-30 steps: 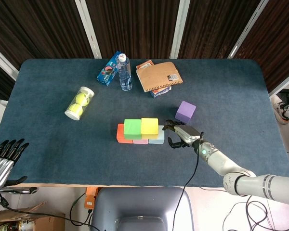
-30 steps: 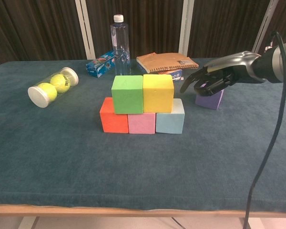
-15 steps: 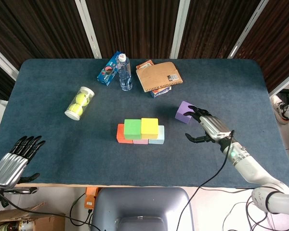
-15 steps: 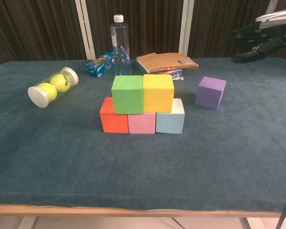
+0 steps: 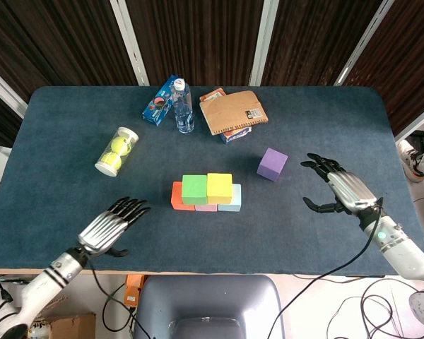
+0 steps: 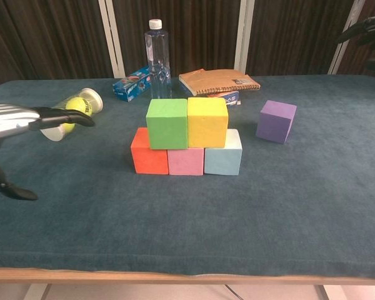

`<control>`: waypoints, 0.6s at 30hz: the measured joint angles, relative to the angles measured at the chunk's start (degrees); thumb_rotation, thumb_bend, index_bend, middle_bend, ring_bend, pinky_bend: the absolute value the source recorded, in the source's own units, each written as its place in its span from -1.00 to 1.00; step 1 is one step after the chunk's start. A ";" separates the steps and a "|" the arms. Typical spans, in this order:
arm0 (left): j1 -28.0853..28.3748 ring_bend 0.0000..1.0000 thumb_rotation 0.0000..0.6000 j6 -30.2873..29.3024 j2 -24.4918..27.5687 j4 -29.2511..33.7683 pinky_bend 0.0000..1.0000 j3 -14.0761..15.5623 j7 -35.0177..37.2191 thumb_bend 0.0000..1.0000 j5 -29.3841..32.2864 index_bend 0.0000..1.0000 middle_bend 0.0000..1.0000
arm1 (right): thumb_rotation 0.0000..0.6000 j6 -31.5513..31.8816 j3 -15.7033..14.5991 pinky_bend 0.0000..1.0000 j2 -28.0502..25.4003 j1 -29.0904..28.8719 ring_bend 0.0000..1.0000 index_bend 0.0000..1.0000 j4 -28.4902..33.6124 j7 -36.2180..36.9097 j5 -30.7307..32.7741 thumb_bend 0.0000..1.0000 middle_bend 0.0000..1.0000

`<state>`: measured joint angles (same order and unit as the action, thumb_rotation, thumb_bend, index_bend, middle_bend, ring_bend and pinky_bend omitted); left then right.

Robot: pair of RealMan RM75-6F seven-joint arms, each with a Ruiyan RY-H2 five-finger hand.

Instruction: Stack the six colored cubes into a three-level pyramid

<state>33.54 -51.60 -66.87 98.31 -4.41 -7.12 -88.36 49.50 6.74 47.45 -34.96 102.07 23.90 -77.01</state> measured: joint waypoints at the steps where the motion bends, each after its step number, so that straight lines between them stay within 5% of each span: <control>1: 0.97 -1.00 0.95 0.99 -1.06 0.05 -0.87 -0.55 -1.42 -0.89 1.36 -1.00 -1.00 | 0.40 -0.21 0.08 -1.00 -0.78 0.09 -1.00 -0.73 -0.04 1.21 -0.47 -0.37 -1.00; 9: 7.18 -1.00 0.83 5.24 -7.01 -0.56 -0.87 -5.82 -7.71 -0.78 13.82 -1.00 -1.00 | 0.40 -3.28 0.02 -1.00 -3.04 0.03 -1.00 -0.73 -1.81 7.83 -3.97 -0.38 -1.00; 18: 8.73 -1.00 0.83 2.28 -6.49 -0.19 -0.87 -8.60 -6.34 -0.78 16.16 -0.95 -1.00 | 0.41 -5.47 -0.42 -1.00 -1.78 -0.74 -1.00 -0.73 -5.85 12.49 -6.65 -0.38 -1.00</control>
<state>42.28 -49.32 -73.36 98.12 -13.01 -13.46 -72.20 44.03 6.32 45.66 -35.71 96.22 36.39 -83.66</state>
